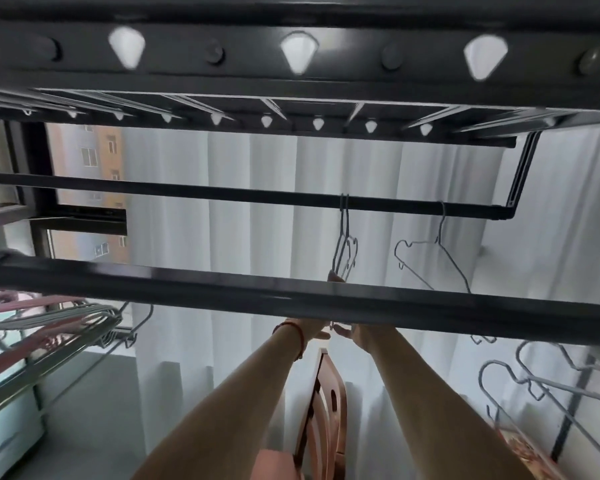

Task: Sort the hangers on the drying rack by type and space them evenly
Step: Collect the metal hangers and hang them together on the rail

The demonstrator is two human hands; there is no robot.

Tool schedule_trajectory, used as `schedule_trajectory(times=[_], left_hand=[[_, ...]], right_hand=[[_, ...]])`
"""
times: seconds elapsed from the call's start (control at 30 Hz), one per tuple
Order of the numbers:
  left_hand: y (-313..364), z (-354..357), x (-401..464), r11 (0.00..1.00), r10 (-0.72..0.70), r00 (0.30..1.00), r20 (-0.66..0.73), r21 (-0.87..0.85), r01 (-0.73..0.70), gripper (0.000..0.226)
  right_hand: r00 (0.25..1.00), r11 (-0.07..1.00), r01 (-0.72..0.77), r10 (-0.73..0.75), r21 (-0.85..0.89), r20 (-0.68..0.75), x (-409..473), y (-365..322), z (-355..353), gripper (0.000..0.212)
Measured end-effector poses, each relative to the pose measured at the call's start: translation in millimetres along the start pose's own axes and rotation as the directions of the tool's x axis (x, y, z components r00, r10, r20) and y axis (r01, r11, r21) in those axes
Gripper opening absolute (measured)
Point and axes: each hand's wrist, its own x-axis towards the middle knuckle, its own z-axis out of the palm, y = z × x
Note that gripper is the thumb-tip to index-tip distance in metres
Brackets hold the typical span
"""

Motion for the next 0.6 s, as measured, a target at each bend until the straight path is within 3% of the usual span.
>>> schedule_trajectory(times=[0.07,0.17,0.33,0.47,0.6], left_hand=[[-9,2,3,0.994,0.056,0.998,-0.012,-0.089,-0.057,0.022],[-14,5,6,0.979,0.105,0.993,-0.059,-0.167,-0.113,0.022],[-18,10,18,0.986,0.053,0.994,-0.096,-0.155,-0.067,0.075],[-22,19,30,0.992,0.052,0.995,-0.090,-0.114,-0.062,0.071],[-30,20,42,0.960,0.064,0.994,-0.089,-0.265,-0.086,0.062]], right_hand=[[0.990,0.998,-0.041,0.033,-0.057,-0.138,-1,4,2,0.023],[0.989,0.993,-0.064,0.050,-0.094,-0.142,-9,-1,9,0.018],[0.993,0.979,-0.019,-0.005,-0.203,-0.118,-18,-9,6,0.057],[0.970,0.965,-0.048,-0.017,-0.259,-0.244,-18,-8,-1,0.059],[0.918,0.979,-0.059,-0.023,-0.195,-0.397,-16,-10,-5,0.044]])
